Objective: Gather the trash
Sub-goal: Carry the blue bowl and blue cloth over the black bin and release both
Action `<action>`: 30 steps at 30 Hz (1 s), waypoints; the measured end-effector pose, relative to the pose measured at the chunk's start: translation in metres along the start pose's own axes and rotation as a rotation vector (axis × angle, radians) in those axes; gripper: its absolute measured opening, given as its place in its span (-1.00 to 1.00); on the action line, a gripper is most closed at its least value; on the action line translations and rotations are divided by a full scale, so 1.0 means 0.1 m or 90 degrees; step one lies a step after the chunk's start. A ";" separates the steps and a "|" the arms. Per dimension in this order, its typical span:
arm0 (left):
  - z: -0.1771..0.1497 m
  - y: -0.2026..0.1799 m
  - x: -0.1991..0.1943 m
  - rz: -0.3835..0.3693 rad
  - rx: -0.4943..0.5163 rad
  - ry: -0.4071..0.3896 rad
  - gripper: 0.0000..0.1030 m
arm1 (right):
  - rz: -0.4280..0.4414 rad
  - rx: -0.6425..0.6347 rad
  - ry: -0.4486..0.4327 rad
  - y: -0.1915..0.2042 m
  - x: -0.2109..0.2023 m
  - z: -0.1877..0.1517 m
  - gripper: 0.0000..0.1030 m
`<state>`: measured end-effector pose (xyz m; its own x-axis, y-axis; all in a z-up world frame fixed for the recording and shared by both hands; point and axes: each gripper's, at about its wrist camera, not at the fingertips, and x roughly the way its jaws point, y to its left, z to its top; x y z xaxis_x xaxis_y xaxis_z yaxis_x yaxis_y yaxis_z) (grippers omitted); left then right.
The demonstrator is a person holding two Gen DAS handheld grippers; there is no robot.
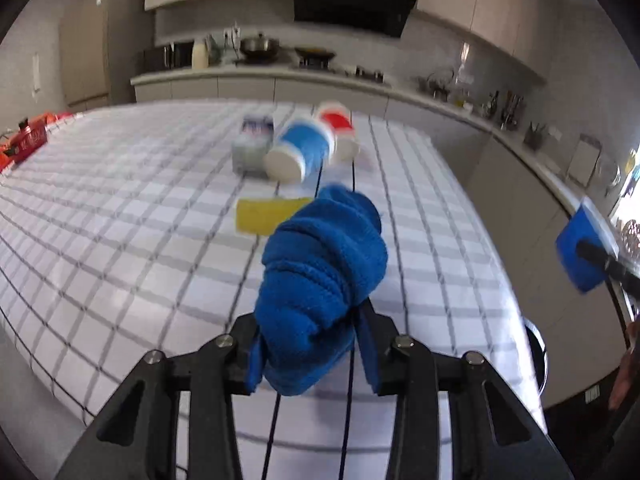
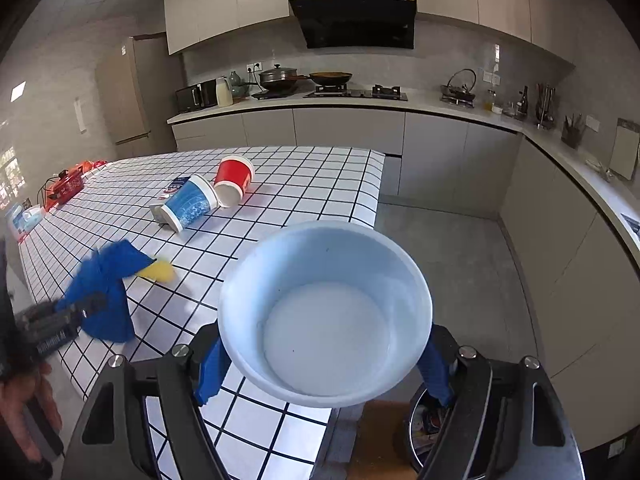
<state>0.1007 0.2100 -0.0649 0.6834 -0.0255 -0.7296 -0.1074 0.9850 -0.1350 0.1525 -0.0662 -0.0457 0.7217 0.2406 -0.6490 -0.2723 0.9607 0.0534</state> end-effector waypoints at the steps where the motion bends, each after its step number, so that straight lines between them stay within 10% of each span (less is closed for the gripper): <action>1: -0.04 0.00 0.06 0.000 -0.004 0.021 -0.23 | 0.003 0.001 0.001 0.00 0.00 -0.01 0.55; 11: -0.11 -0.22 -0.24 -0.023 -0.002 -0.037 -0.22 | 0.029 -0.033 -0.004 0.13 -0.04 0.04 0.55; 21: 0.59 -0.22 -0.76 0.004 -0.009 -0.184 -0.22 | 0.038 -0.043 -0.015 0.03 -0.16 0.04 0.55; 30: 0.48 -0.45 -0.68 -0.013 -0.003 -0.150 -0.23 | 0.025 -0.021 -0.026 -0.22 -0.27 0.02 0.55</action>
<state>0.0938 0.1760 0.0233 0.8346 -0.0037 -0.5508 -0.0953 0.9839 -0.1511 0.1400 -0.0933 -0.0279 0.7350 0.2837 -0.6158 -0.3212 0.9456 0.0522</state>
